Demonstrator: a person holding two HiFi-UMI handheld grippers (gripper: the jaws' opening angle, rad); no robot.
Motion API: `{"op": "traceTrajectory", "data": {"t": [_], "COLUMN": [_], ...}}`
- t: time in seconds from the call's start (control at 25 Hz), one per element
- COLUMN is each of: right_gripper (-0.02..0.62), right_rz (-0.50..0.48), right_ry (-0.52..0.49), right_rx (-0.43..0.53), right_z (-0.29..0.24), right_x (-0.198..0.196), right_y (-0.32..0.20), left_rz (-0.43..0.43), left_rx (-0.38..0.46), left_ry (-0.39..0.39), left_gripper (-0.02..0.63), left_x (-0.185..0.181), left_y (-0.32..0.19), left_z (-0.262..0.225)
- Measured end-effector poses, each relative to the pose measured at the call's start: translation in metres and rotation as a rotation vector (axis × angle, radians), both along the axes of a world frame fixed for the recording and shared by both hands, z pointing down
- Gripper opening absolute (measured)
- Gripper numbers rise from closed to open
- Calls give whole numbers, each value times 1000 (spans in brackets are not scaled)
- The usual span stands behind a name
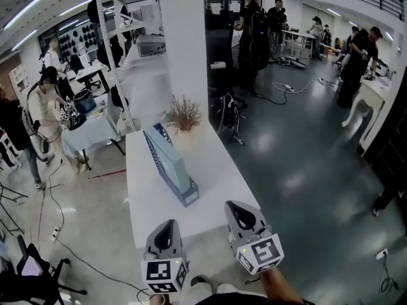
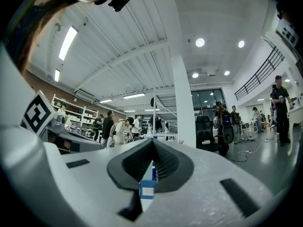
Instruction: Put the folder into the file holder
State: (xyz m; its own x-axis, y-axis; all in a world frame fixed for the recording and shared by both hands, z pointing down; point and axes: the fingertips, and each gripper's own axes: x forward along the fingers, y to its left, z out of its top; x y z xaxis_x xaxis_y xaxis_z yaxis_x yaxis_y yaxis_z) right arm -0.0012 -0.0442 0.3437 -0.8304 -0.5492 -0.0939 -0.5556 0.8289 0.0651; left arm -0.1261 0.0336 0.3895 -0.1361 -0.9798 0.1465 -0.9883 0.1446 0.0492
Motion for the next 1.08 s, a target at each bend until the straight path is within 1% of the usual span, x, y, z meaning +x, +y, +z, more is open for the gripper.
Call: {"op": "traceTrajectory", "data": {"t": [0.24,0.4,0.6,0.76,0.88,1.08], "right_gripper": [0,0,0,0,0,0], "right_rz": [-1,-9,-17,-3,3,-10], "right_ry": [6,5,3,5,4,-4], "right_rx": [-16,-30,-36,-20,-16,-48], "right_z": [3,7,11,9,10,9], "right_x": [20,28,36,37,34,25], "right_y": [2,4,6,5,5,7], "left_rz": [-17,-26,-24,-5,-8,-9], "left_rx": [-12,-22,-27,-29,-31,-16], "left_ry": [-1,4,-8,-19,-21,-27], "left_gripper": [5,5,5,5,5,5], "left_x": [19,29,41,45,43,34], "left_y": [7,13,17,19,20,22], "left_z": [0,4,5,4,5,-1]}}
